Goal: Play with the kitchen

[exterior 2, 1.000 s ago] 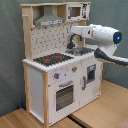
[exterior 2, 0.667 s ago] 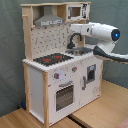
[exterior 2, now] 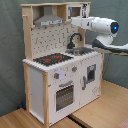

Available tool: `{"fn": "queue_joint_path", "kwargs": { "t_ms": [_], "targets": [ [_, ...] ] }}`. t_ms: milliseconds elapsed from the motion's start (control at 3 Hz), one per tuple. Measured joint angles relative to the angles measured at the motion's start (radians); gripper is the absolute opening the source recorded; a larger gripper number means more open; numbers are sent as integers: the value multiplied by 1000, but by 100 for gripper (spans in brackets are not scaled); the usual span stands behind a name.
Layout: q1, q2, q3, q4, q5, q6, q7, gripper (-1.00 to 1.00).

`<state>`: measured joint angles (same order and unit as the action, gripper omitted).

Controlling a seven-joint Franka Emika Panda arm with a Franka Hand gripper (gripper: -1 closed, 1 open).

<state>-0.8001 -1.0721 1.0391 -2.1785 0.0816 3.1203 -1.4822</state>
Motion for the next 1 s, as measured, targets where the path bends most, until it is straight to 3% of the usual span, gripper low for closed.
{"fn": "queue_joint_path", "kwargs": {
  "t_ms": [667,1000],
  "targets": [
    [-34,113,-23,0,0,90,-141,100],
    [-73,174,-35,0,-1,96,-212,100]
  ]
}}
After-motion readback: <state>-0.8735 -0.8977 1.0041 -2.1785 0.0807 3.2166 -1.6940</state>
